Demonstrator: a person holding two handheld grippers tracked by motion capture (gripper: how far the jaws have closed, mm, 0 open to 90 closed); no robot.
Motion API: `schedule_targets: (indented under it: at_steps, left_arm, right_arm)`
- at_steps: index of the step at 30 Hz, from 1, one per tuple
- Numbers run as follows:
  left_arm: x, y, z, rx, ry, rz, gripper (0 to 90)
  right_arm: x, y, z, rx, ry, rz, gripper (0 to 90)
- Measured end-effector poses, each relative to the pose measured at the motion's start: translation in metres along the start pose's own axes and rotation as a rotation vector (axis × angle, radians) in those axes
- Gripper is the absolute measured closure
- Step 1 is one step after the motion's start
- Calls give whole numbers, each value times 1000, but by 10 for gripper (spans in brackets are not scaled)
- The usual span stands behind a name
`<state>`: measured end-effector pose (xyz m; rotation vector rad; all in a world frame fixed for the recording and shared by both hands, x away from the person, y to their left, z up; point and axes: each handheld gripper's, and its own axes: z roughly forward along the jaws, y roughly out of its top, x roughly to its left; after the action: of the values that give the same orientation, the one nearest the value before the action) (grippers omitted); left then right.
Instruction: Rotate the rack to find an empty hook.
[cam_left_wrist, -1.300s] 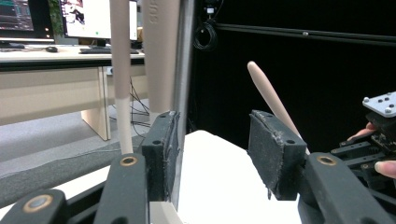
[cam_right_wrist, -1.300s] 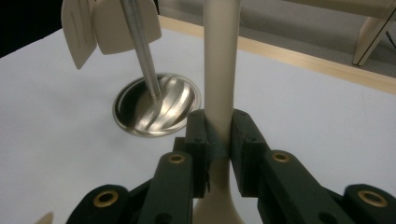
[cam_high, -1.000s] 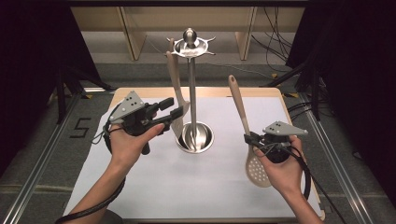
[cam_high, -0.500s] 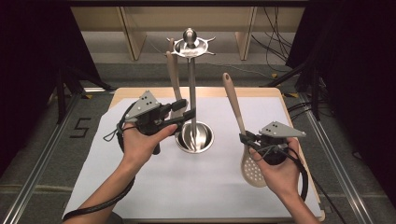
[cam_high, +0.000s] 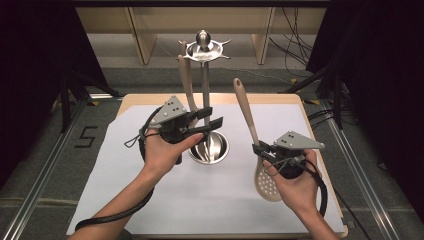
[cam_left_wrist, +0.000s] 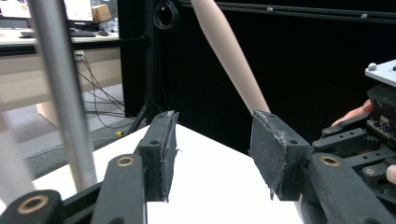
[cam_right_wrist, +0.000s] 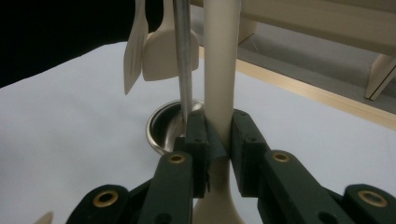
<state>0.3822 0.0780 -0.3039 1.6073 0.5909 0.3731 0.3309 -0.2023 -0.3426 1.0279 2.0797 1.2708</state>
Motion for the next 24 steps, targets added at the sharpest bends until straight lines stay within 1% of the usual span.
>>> schedule_targets:
  at_steps: [2,4,6,7,8,9,12,14,15,16,18,19,20,21,22,24]
  left_arm:
    - [-2,0,4,3,-14,-9,499]
    - [-4,0,6,8,-21,-9,498]
    - [-5,0,9,11,-27,-10,498]
    - [-6,0,10,12,-29,-12,498]
    - [-6,0,11,14,-35,-12,497]
    - [-7,0,12,13,-36,-22,496]
    - [-8,1,15,14,-45,-27,494]
    - [-9,1,17,15,-51,-33,492]
    - [-10,1,17,15,-57,-33,491]
    - [-10,1,18,17,-58,-35,490]
    - [-11,1,19,18,-63,-37,489]
    - [-12,1,20,17,-66,-40,488]
    - [-12,1,20,18,-69,-41,487]
    - [-13,2,21,16,-74,-44,487]
    - [-13,2,21,15,-75,-44,487]
    - [-14,2,22,16,-79,-43,486]
  right_arm:
    - [2,1,-1,12,8,9,792]
    - [3,1,-1,14,9,3,792]
    - [4,0,1,-8,-2,0,792]
    - [4,0,1,-5,-4,-11,792]
    - [6,0,0,15,6,10,792]
    - [5,0,0,12,10,2,792]
    - [7,0,1,6,18,1,792]
    - [7,1,0,10,6,-21,792]
    - [9,1,0,13,16,-9,792]
    - [9,1,1,12,23,-8,792]
    - [12,0,2,-1,8,3,792]
    - [13,1,1,17,15,1,792]
    - [14,1,2,18,21,0,792]
    - [14,1,2,10,16,-7,792]
    - [14,1,3,16,21,-23,792]
    - [15,1,4,22,29,-24,792]
